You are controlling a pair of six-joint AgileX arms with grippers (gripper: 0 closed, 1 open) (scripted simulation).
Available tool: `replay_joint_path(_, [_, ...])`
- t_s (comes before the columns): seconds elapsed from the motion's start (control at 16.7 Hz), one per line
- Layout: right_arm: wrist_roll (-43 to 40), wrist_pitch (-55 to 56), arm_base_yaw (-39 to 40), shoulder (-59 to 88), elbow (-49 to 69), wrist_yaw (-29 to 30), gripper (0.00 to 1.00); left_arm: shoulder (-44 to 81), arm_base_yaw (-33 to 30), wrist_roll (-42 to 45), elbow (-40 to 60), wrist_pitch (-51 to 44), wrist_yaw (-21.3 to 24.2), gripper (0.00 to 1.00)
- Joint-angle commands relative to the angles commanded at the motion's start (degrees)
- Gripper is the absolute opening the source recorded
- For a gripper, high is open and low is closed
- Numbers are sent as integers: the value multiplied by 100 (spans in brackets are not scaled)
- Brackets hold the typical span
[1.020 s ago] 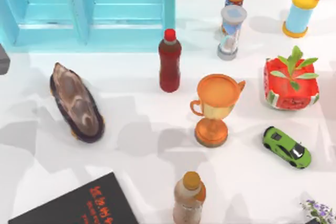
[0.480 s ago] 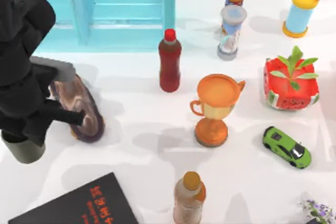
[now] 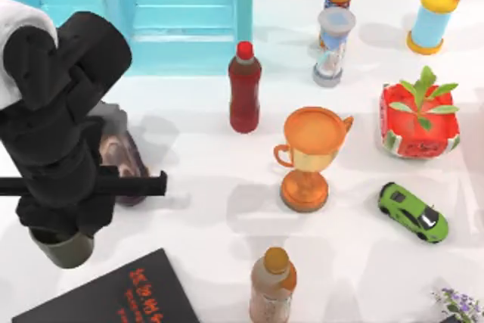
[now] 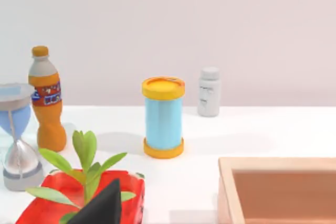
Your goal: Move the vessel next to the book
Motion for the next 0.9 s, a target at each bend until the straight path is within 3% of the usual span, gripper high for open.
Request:
replay_joint_path(0.48, [0,0,0,0,0,0,100,7,-13,-74,-84,88,-4,0])
replay_joint_path(0.9, [0,0,0,0,0,0,100,228,117,61,-1143,1395,-8,0])
